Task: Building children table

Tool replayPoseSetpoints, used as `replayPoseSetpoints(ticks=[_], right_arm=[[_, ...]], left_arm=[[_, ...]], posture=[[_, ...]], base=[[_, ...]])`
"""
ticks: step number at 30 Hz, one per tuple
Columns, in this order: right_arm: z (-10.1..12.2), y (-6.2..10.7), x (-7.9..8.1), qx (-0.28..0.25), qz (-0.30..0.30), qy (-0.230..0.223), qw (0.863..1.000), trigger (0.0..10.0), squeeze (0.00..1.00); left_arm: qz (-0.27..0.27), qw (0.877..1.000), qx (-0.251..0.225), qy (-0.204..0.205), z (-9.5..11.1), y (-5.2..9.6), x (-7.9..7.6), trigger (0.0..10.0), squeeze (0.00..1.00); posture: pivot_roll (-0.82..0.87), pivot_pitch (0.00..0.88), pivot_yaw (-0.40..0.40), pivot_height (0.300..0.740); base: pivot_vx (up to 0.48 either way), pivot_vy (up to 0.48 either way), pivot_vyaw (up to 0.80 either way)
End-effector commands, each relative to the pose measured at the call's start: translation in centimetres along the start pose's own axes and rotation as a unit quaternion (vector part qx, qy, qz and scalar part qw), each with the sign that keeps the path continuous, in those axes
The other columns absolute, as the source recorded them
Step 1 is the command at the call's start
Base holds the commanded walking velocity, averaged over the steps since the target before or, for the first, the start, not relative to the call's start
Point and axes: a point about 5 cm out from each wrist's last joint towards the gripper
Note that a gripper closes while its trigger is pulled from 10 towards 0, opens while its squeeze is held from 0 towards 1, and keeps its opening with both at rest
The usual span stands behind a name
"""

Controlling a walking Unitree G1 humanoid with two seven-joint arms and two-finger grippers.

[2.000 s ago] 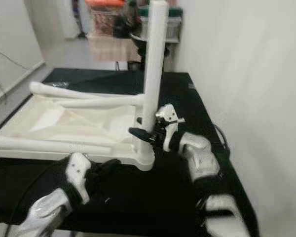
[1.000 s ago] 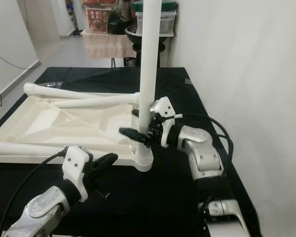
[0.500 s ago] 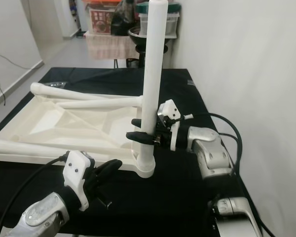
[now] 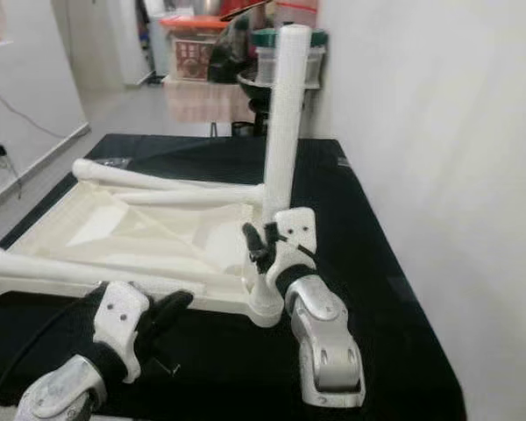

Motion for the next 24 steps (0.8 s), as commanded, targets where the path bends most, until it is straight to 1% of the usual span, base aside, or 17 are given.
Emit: replayPoseSetpoints(ticks=[1, 3, 4, 6, 7, 8, 9, 10, 11, 12, 13, 14, 15, 18, 19, 23, 24], right_arm=[[-3.0, -0.5, -0.9, 0.081, 0.021, -0.018, 0.996, 10.0, 1.00], [-3.0, -0.5, -0.9, 0.081, 0.021, -0.018, 0.996, 10.0, 1.00], [-2.6, -0.7, -0.9, 0.070, 0.079, -0.029, 0.994, 10.0, 1.00], [-2.6, -0.7, -0.9, 0.070, 0.079, -0.029, 0.994, 10.0, 1.00], [-2.2, -0.6, -0.8, 0.061, 0.125, -0.023, 0.990, 10.0, 1.00], [-2.2, -0.6, -0.8, 0.061, 0.125, -0.023, 0.990, 10.0, 1.00], [-1.5, -0.5, -1.2, 0.048, 0.168, 0.002, 0.985, 10.0, 0.00], [-1.5, -0.5, -1.2, 0.048, 0.168, 0.002, 0.985, 10.0, 0.00], [-0.8, -0.3, -1.8, 0.034, 0.211, 0.026, 0.976, 10.0, 0.00], [-0.8, -0.3, -1.8, 0.034, 0.211, 0.026, 0.976, 10.0, 0.00], [-0.3, 0.0, -2.4, 0.025, 0.253, 0.031, 0.967, 10.0, 0.00], [-0.3, 0.0, -2.4, 0.025, 0.253, 0.031, 0.967, 10.0, 0.00], [0.2, 0.2, -3.0, 0.011, 0.294, 0.039, 0.955, 10.0, 0.00], [0.7, 0.1, -3.5, 0.001, 0.320, 0.034, 0.947, 10.0, 0.00], [1.3, -0.5, -4.4, -0.002, 0.341, 0.025, 0.940, 10.0, 0.00], [1.4, -0.6, -4.5, 0.000, 0.345, 0.022, 0.938, 10.0, 0.00], [1.7, -0.8, -4.9, -0.004, 0.355, 0.018, 0.935, 0.0, 0.00]], left_arm=[[-0.005, 1.000, -0.003, -0.005, -0.3, -0.1, -0.1, 10.0, 0.00], [-0.005, 1.000, -0.003, -0.005, -0.3, -0.1, -0.1, 10.0, 0.00], [-0.007, 1.000, -0.011, -0.002, -0.2, -0.1, 0.0, 10.0, 0.00], [-0.007, 1.000, -0.011, -0.002, -0.2, -0.1, 0.0, 10.0, 0.00], [-0.009, 1.000, -0.016, -0.002, -0.2, -0.2, -0.1, 10.0, 0.00], [-0.009, 1.000, -0.016, -0.002, -0.2, -0.2, -0.1, 10.0, 0.00], [-0.012, 1.000, -0.019, 0.002, -0.3, -0.3, -0.2, 10.0, 0.00], [-0.012, 1.000, -0.019, 0.002, -0.3, -0.3, -0.2, 10.0, 0.00], [-0.016, 1.000, -0.020, 0.006, -0.3, -0.4, -0.4, 10.0, 0.00], [-0.016, 1.000, -0.020, 0.006, -0.3, -0.4, -0.4, 10.0, 0.00], [-0.018, 1.000, -0.020, 0.008, -0.4, -0.4, -0.5, 10.0, 0.00], [-0.018, 1.000, -0.020, 0.008, -0.4, -0.4, -0.5, 10.0, 0.00], [-0.019, 1.000, -0.021, 0.010, -0.4, -0.4, -0.6, 10.0, 0.00], [-0.023, 0.999, -0.026, 0.017, -0.4, -0.4, -0.8, 10.0, 0.00], [-0.030, 0.999, -0.033, 0.025, -0.3, -0.3, -1.1, 10.0, 0.00], [-0.032, 0.999, -0.035, 0.026, -0.2, -0.3, -1.2, 10.0, 0.00], [-0.036, 0.998, -0.040, 0.030, -0.2, -0.3, -1.3, 10.0, 0.00]], posture=[[-0.03, 0.000, -0.031, 0.740], [-0.03, 0.000, -0.031, 0.740], [-0.04, 0.000, -0.024, 0.740], [-0.04, 0.000, -0.024, 0.740], [-0.04, 0.000, -0.024, 0.740], [-0.04, 0.000, -0.024, 0.740], [-0.04, 0.000, -0.030, 0.740], [-0.04, 0.000, -0.030, 0.740], [-0.04, 0.000, -0.034, 0.740], [-0.04, 0.000, -0.034, 0.740], [-0.03, 0.000, -0.038, 0.740], [-0.03, 0.000, -0.038, 0.740], [-0.03, 0.000, -0.043, 0.740], [-0.02, 0.000, -0.046, 0.740], [-0.02, 0.000, -0.047, 0.740], [-0.02, 0.000, -0.047, 0.740], [-0.02, 0.000, -0.051, 0.740]], base=[[0.000, 0.000, 0.00], [0.000, 0.000, 0.00], [0.000, 0.000, 0.00], [0.000, 0.000, 0.00], [0.000, 0.000, 0.00], [0.000, 0.000, 0.00], [0.000, 0.000, 0.00], [0.000, 0.000, 0.00], [0.000, 0.000, 0.00], [0.000, 0.000, 0.00], [0.000, 0.000, 0.00], [0.000, 0.000, 0.00], [0.000, 0.000, 0.00], [0.000, 0.000, 0.00], [0.000, 0.000, 0.00], [0.000, 0.000, 0.00], [0.000, 0.000, 0.00]])
Point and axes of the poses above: a point about 5 cm out from each wrist's last joint towards the gripper, its own y axis pointing back from the gripper into the wrist, its own z axis along the axis of the wrist's last joint, x = y × z, and after that the axes turned 1 degree about y, right-handed
